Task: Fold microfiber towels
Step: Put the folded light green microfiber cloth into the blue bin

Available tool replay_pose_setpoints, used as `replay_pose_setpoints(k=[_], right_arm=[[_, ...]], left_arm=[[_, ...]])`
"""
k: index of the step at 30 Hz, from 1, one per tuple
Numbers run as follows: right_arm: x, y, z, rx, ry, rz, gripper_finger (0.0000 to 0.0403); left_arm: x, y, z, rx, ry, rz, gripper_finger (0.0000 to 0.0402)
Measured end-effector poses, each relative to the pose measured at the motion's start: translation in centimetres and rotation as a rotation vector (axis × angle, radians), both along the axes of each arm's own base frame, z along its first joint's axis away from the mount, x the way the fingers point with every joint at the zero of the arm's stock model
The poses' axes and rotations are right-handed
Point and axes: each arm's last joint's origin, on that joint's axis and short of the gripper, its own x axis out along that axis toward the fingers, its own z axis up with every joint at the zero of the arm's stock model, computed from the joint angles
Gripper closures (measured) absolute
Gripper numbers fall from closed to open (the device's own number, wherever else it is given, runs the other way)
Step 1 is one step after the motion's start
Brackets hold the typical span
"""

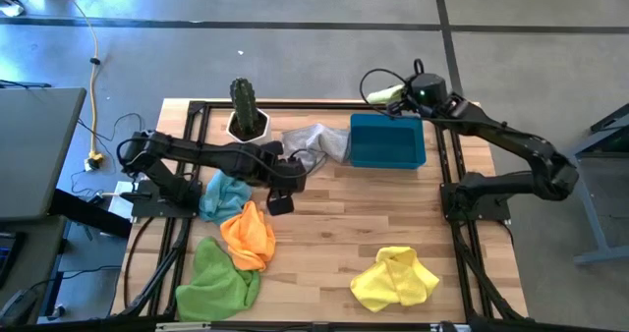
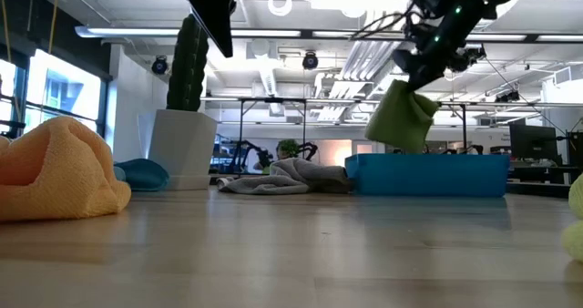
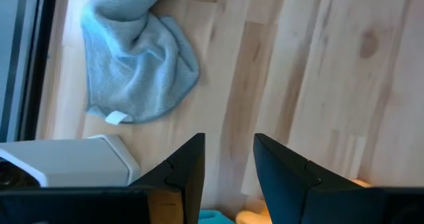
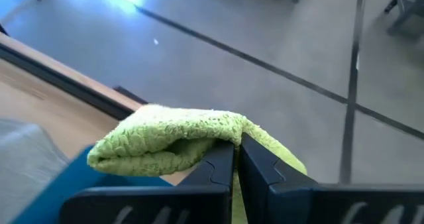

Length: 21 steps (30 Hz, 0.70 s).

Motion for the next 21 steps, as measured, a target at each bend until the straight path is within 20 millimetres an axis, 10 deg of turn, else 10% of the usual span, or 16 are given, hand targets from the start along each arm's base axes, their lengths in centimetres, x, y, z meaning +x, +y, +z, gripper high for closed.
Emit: replay_pose_setpoints(k=[21], right_arm=[[2.8, 2.6, -4.9, 0.379, 0.171, 0.178, 0.0403]], left_arm=[[0.0, 0.7, 0.0, 0.011, 0.012, -0.017, 0.0282]])
